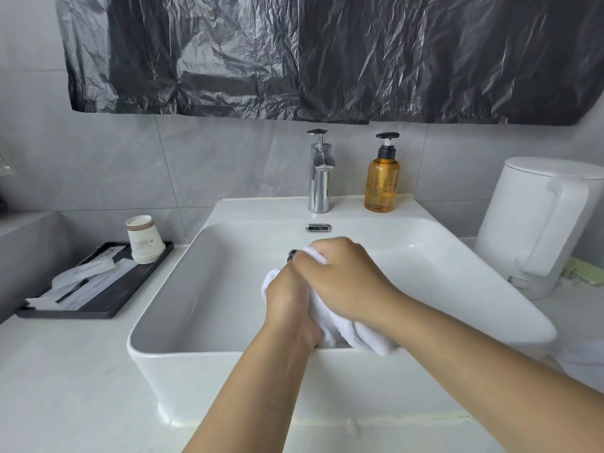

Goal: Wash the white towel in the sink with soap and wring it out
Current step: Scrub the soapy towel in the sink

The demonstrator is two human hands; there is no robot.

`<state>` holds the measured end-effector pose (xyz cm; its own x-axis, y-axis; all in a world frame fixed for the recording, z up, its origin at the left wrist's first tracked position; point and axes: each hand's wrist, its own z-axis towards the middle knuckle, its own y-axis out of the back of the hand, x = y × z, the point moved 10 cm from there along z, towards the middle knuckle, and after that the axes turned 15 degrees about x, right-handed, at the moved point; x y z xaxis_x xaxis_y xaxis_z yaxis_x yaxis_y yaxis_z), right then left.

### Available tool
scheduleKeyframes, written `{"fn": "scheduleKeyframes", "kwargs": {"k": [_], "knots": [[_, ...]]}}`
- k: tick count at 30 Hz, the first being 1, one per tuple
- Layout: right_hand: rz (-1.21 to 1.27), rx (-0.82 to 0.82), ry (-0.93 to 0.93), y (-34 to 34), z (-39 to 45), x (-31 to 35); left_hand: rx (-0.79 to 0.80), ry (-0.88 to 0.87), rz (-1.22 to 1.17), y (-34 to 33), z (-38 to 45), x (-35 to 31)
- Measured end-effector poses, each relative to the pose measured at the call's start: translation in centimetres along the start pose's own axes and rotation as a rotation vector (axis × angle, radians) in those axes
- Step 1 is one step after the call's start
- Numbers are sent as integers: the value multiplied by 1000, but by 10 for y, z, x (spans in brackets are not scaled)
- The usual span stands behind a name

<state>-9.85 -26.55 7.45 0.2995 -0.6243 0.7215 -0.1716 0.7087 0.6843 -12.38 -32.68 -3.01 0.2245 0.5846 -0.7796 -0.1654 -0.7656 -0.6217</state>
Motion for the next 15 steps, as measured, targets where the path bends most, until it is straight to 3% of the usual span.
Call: {"fn": "scheduleKeyframes", "kwargs": {"k": [3, 10, 15], "knots": [[-55, -57, 22, 5, 1, 7, 95, 31, -29, -17, 1, 5], [214, -54, -257, 15, 41, -58, 137, 93, 89, -22, -3, 6], [104, 1, -116, 1, 18, -23, 9, 57, -5, -4, -2, 2]]}}
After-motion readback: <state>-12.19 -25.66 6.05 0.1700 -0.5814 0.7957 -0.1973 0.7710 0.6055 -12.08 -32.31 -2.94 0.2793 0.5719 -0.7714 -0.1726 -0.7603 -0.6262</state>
